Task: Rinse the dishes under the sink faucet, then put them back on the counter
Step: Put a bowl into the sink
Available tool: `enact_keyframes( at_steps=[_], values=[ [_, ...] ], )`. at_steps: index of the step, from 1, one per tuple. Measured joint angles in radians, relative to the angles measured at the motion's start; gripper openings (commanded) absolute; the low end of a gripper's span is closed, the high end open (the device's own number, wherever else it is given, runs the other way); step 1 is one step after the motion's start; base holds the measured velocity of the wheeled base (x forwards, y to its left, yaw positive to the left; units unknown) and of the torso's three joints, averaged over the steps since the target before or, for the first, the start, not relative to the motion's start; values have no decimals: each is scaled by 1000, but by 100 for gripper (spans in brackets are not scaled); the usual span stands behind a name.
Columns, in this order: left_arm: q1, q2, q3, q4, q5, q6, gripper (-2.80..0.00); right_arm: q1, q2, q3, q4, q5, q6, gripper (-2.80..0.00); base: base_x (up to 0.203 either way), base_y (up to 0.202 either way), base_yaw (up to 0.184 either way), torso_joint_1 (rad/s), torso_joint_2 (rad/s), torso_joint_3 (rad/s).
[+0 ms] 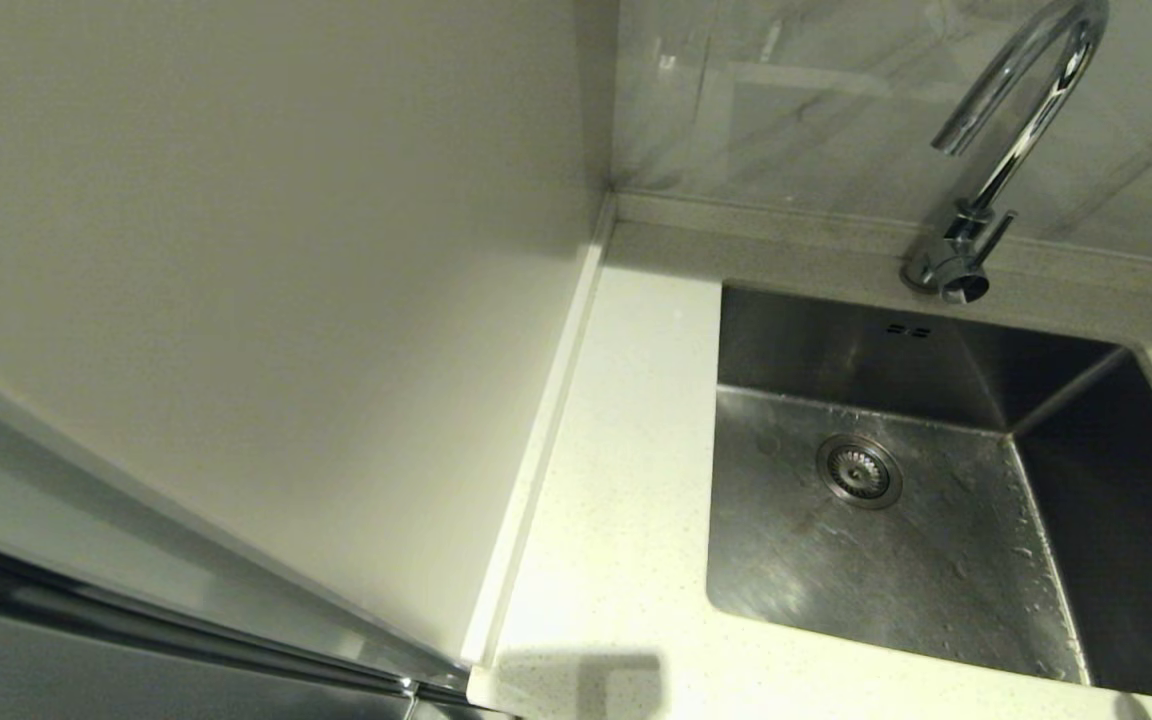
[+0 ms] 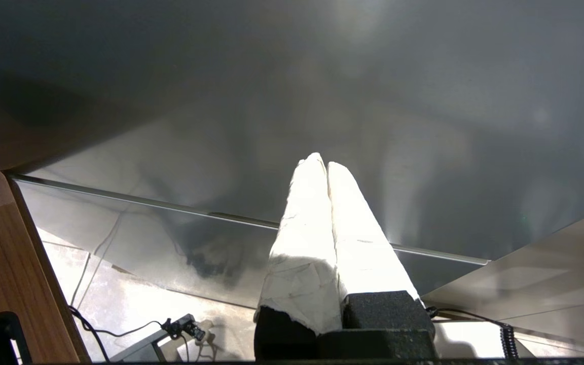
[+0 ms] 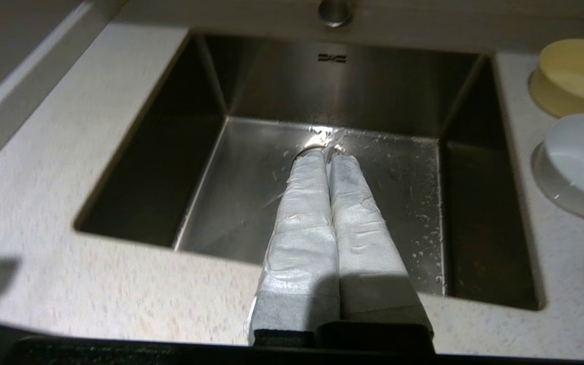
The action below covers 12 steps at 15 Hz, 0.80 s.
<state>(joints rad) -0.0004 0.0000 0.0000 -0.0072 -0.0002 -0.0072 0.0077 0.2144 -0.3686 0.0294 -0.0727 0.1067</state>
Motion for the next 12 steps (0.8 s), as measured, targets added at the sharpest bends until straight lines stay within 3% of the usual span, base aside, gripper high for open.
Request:
enact_keyframes(
  at_steps=[3, 6, 9, 12],
  values=[
    [0, 0, 0, 0, 0, 0, -280, 0, 235, -193, 1, -95, 12, -280, 0, 0, 0, 0, 0, 0],
    [0, 0, 0, 0, 0, 0, -280, -15, 461, -330, 5, -165, -47, -280, 0, 0, 0, 0, 0, 0],
    [-1, 0, 0, 0, 0, 0, -280, -127, 659, -414, 6, -196, -163, -280, 0, 0, 0, 0, 0, 0],
    [0, 0, 0, 0, 0, 0, -280, -272, 830, -503, 7, -193, -204, -280, 0, 0, 0, 0, 0, 0]
  ],
)
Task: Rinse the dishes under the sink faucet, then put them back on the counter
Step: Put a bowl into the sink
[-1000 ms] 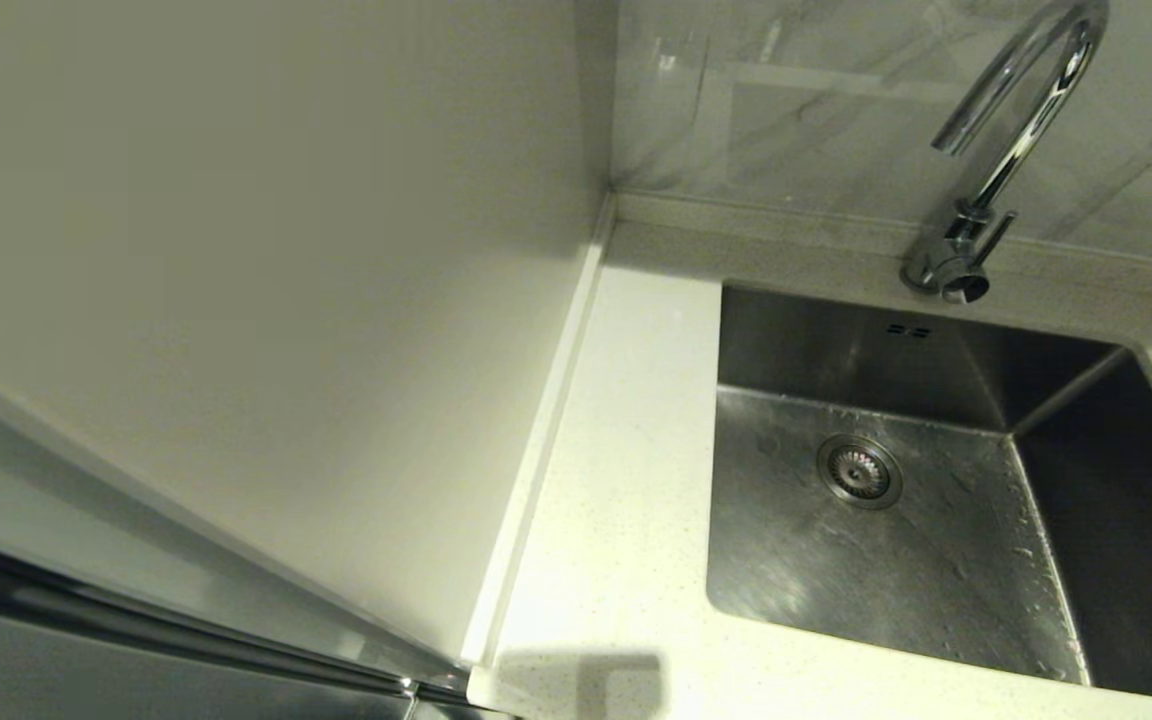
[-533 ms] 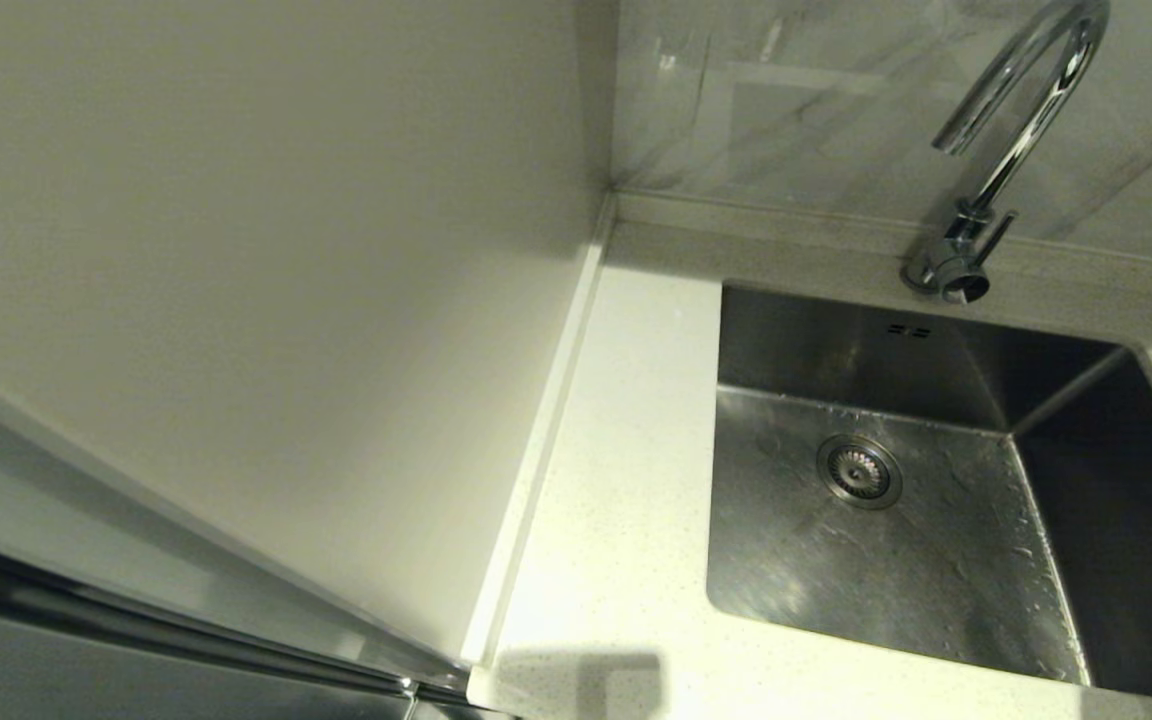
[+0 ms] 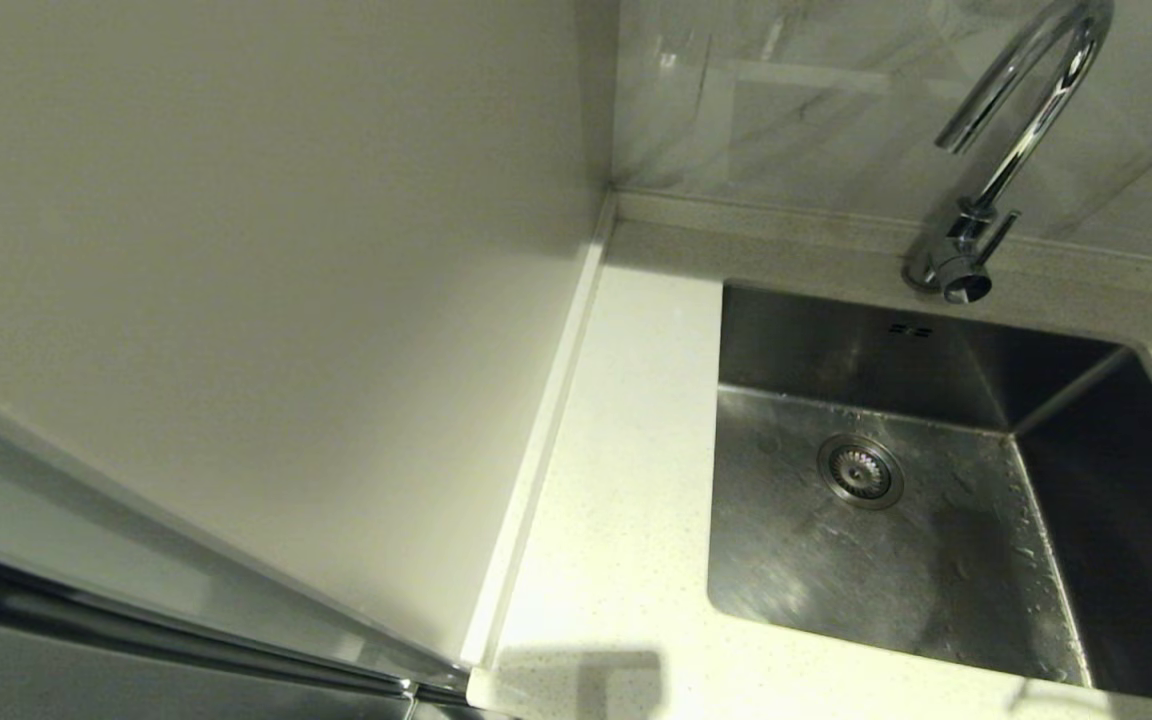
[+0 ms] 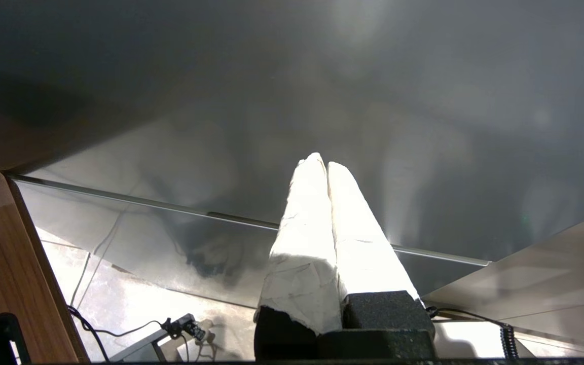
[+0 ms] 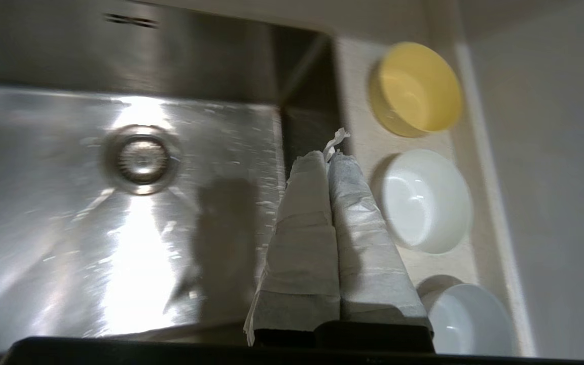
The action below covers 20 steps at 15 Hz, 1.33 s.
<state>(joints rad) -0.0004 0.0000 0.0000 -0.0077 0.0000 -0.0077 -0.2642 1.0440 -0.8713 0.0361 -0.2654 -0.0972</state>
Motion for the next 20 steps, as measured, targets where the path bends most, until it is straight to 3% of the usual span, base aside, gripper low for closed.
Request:
enact_keyframes(
  at_steps=[2, 4, 9, 11, 13, 16, 17, 20],
  values=[
    [0, 0, 0, 0, 0, 0, -280, -122, 92, -47, 14, 65, -3, -280, 0, 0, 0, 0, 0, 0],
    [0, 0, 0, 0, 0, 1, -280, -243, 161, -88, 68, 200, 1, -280, 0, 0, 0, 0, 0, 0],
    [0, 0, 0, 0, 0, 1, -280, -498, 317, -337, 399, 744, 114, -280, 0, 0, 0, 0, 0, 0],
    [0, 0, 0, 0, 0, 0, -280, -540, 382, -414, 479, 884, 170, -280, 0, 0, 0, 0, 0, 0],
    [0, 0, 0, 0, 0, 0, -280, -554, 440, -470, 478, 897, 189, -280, 0, 0, 0, 0, 0, 0],
    [0, 0, 0, 0, 0, 0, -280, -559, 529, -521, 392, 831, 183, -280, 0, 0, 0, 0, 0, 0],
    [0, 0, 0, 0, 0, 1, -280, -559, 559, -532, 348, 804, 167, 0, 0, 0, 0, 0, 0, 0],
    [0, 0, 0, 0, 0, 0, -280, -561, 643, -576, 280, 730, 71, 0, 0, 0, 0, 0, 0, 0]
  ],
)
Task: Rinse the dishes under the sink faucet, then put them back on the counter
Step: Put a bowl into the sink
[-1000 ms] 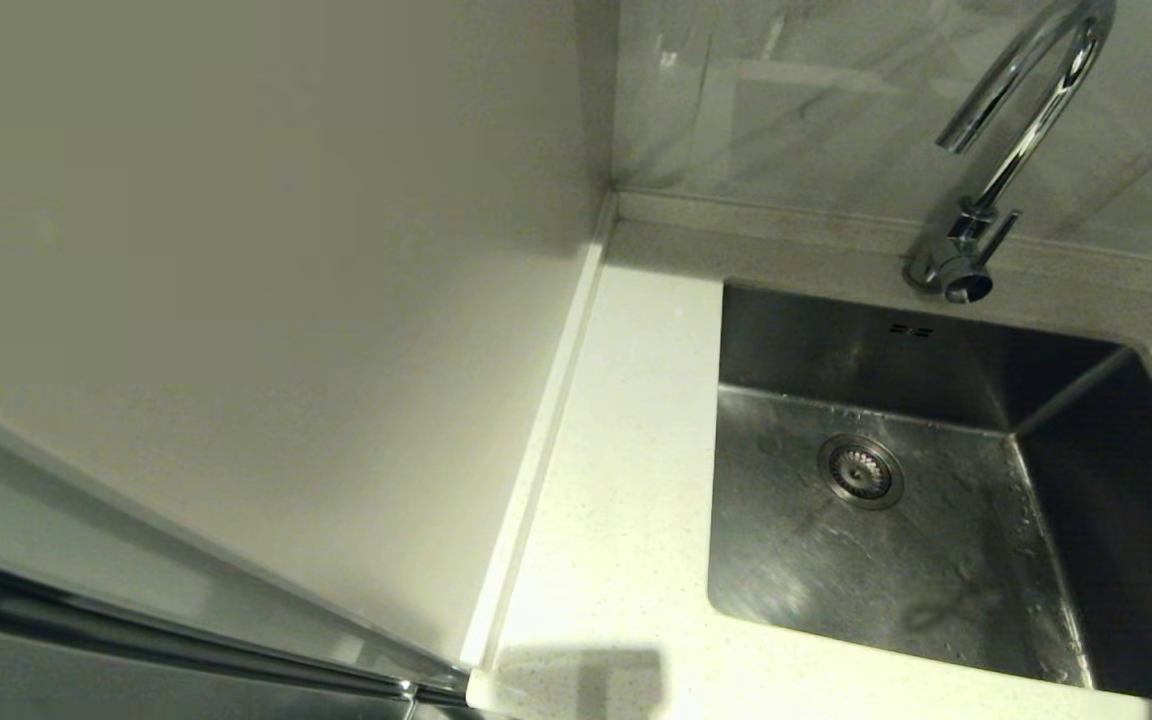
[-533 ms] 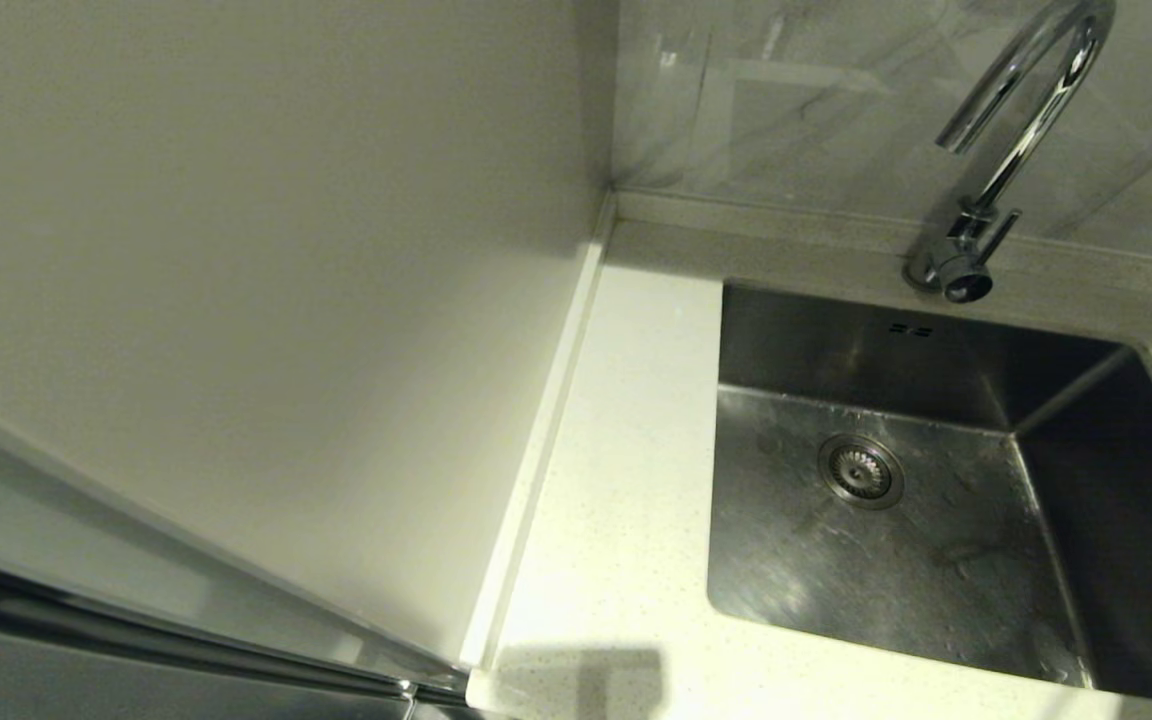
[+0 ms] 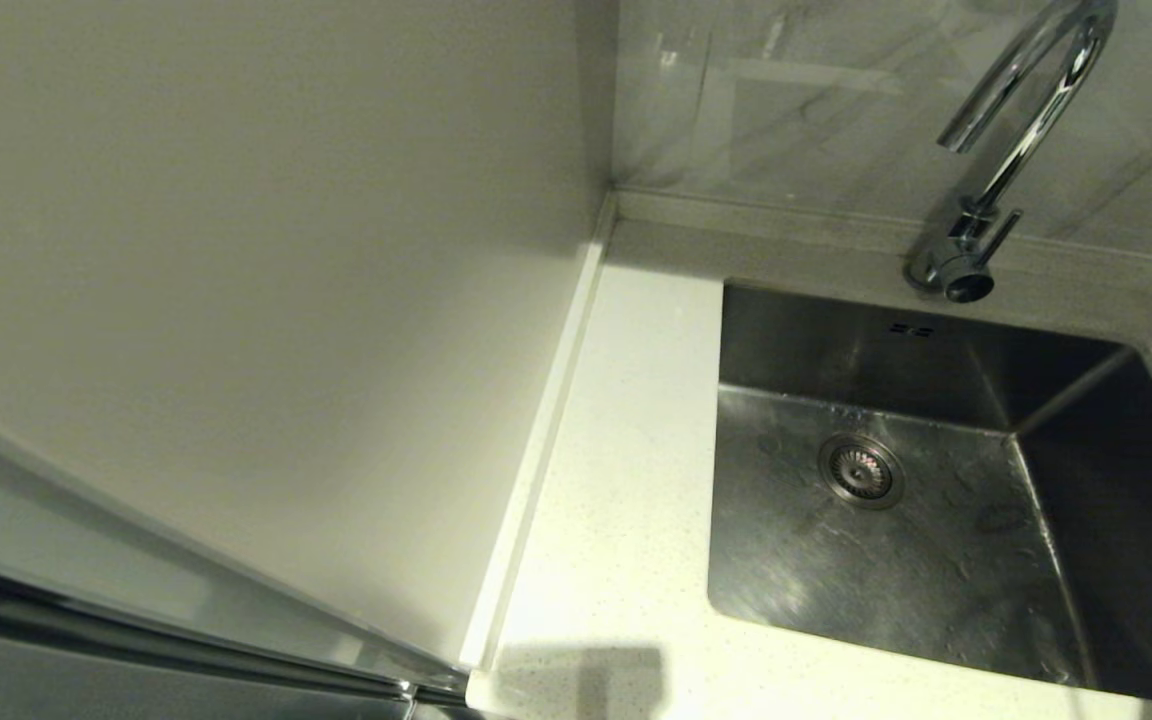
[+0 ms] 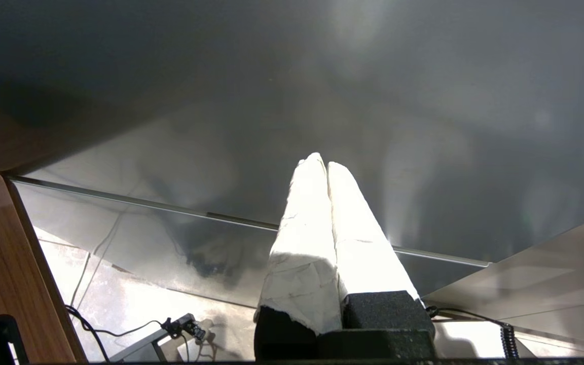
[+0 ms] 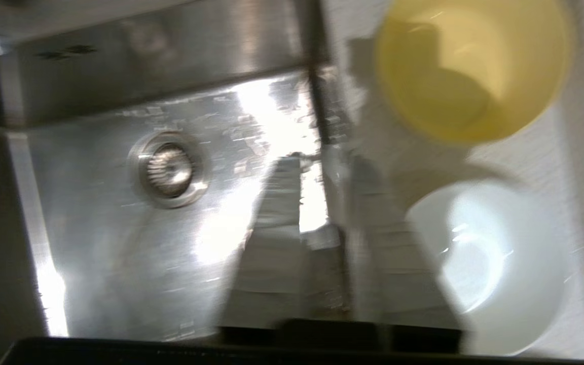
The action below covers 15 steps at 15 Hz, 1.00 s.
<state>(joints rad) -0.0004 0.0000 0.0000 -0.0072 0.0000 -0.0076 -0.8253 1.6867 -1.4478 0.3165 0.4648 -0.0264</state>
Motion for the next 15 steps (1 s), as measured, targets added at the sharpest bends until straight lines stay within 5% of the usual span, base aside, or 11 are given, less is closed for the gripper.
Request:
enact_keyframes(
  at_steps=[10, 15],
  values=[
    [0, 0, 0, 0, 0, 0, -280, -4, 175, -117, -7, -4, -234, 0, 0, 0, 0, 0, 0, 0],
    [0, 0, 0, 0, 0, 0, -280, 10, 270, -231, -7, -11, -286, 0, 0, 0, 0, 0, 0, 0]
  ],
)
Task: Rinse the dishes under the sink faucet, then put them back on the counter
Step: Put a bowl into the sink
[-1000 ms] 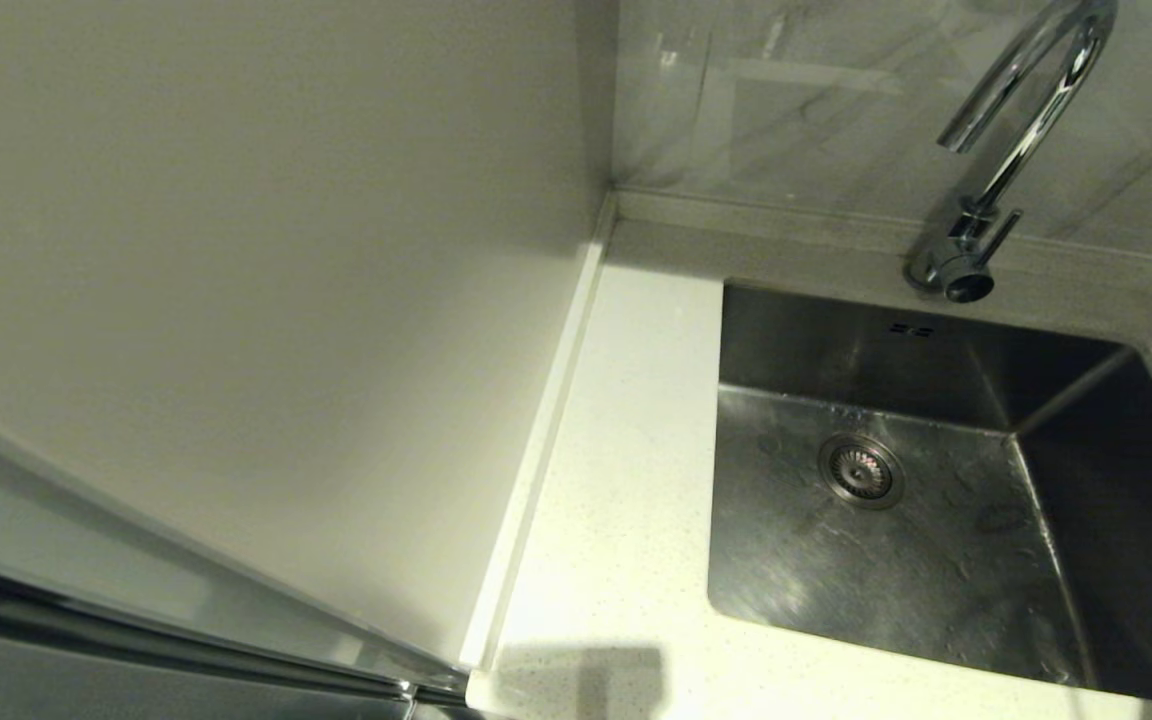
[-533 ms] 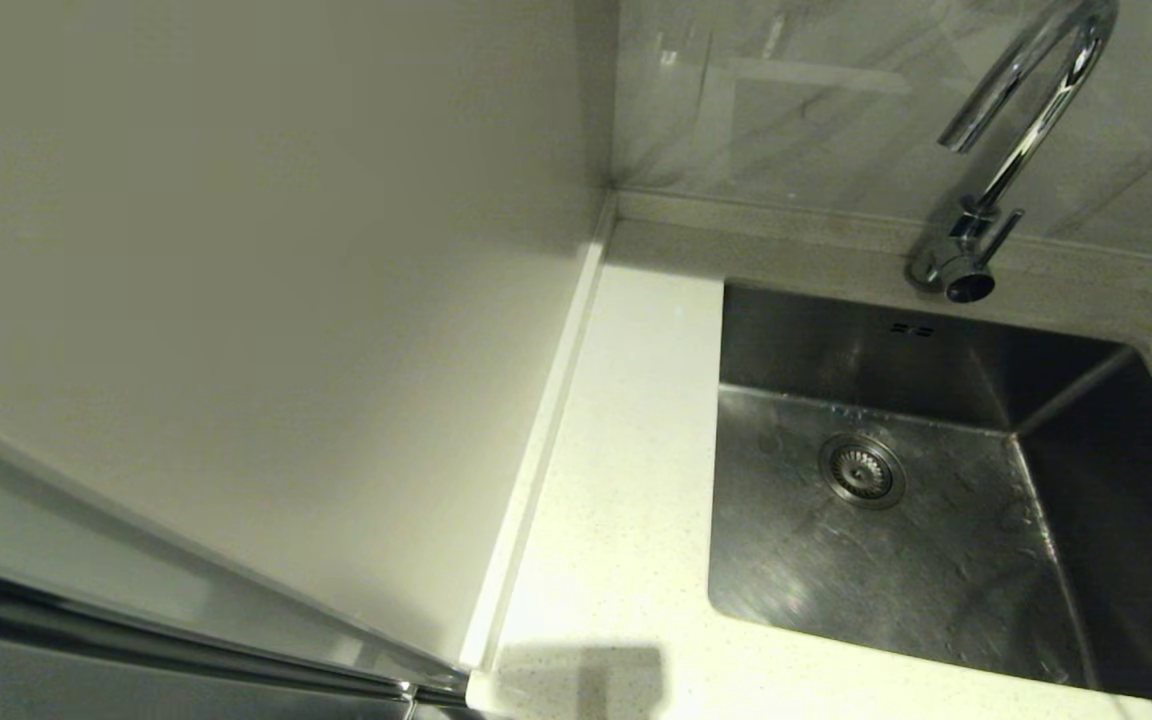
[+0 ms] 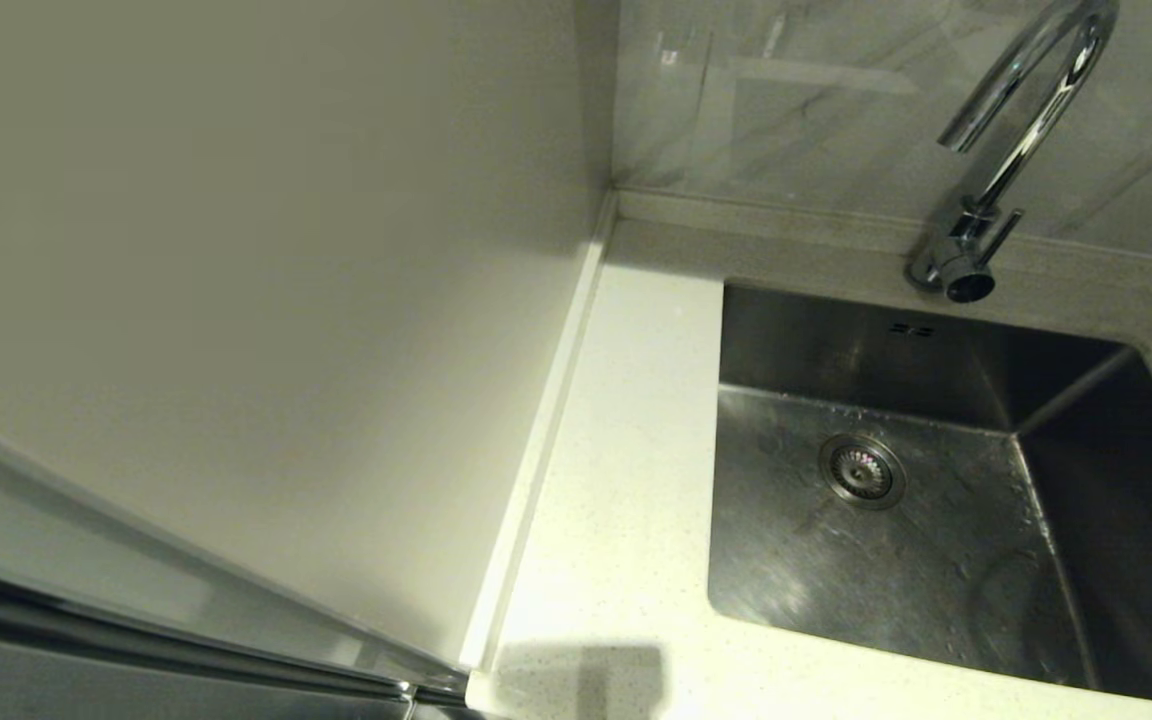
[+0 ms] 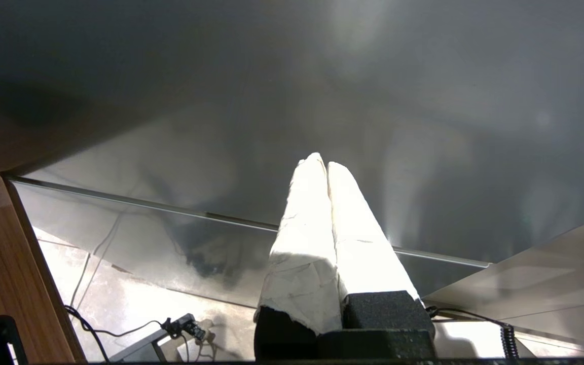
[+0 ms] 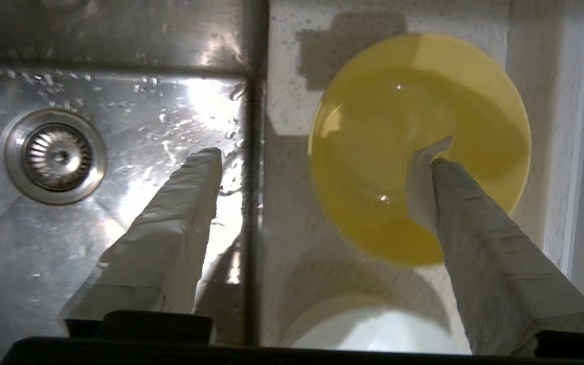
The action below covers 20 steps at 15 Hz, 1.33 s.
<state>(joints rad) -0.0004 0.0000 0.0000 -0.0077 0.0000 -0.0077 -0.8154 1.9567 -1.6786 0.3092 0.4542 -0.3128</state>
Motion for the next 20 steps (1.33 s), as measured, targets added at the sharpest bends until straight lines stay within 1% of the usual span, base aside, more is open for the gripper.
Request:
enact_keyframes(
  at_steps=[2, 3, 13, 14, 16, 20],
  values=[
    [0, 0, 0, 0, 0, 0, -280, 5, 33, -16, 1, -21, -45, 0, 0, 0, 0, 0, 0, 0],
    [0, 0, 0, 0, 0, 0, -280, 7, 47, -20, 1, -24, -51, 0, 0, 0, 0, 0, 0, 0],
    [0, 0, 0, 0, 0, 0, -280, 19, 105, -24, 4, -29, -56, 0, 0, 0, 0, 0, 0, 0],
    [0, 0, 0, 0, 0, 0, -280, 20, 107, -25, 3, -34, -57, -280, 0, 0, 0, 0, 0, 0],
    [0, 0, 0, 0, 0, 1, -280, 25, 111, -27, 2, -51, -56, -280, 0, 0, 0, 0, 0, 0],
    [0, 0, 0, 0, 0, 1, -280, 34, 114, -31, 2, -52, -56, -280, 0, 0, 0, 0, 0, 0]
  ],
)
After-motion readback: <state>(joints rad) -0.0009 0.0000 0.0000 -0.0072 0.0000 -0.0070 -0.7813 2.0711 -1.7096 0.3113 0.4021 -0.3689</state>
